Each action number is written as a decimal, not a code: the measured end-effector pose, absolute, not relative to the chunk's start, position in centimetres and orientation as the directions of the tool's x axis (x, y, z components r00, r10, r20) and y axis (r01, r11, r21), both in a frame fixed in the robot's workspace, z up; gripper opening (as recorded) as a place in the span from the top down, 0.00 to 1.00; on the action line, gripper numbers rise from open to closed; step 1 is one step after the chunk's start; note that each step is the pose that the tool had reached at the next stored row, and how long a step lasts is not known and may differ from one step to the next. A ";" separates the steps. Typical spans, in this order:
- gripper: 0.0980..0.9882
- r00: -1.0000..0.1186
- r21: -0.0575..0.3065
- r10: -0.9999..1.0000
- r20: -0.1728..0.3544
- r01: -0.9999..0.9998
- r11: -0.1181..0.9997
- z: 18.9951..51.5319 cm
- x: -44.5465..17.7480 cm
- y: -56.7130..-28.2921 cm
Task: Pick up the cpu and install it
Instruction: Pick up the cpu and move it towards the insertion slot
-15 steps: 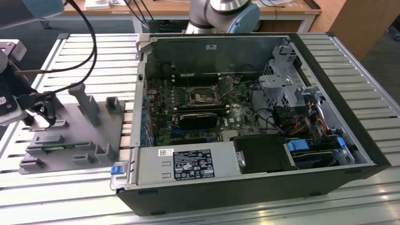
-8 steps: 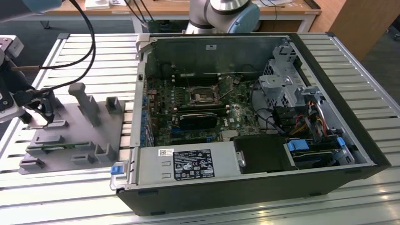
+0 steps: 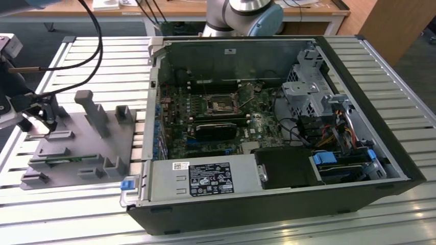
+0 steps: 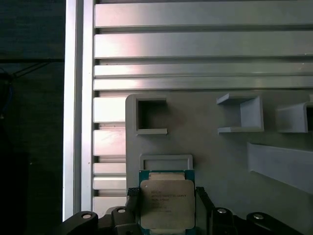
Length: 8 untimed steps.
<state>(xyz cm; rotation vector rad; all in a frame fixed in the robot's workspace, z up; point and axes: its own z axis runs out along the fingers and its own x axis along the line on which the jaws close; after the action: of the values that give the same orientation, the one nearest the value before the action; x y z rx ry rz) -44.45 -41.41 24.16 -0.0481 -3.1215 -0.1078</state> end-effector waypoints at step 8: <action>0.51 -0.999 0.069 0.030 0.019 0.031 0.997 24.9 -44.4 -41.4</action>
<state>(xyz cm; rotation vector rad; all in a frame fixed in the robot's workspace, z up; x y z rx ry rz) -44.45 -41.41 24.85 -0.0480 -3.1215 -0.1079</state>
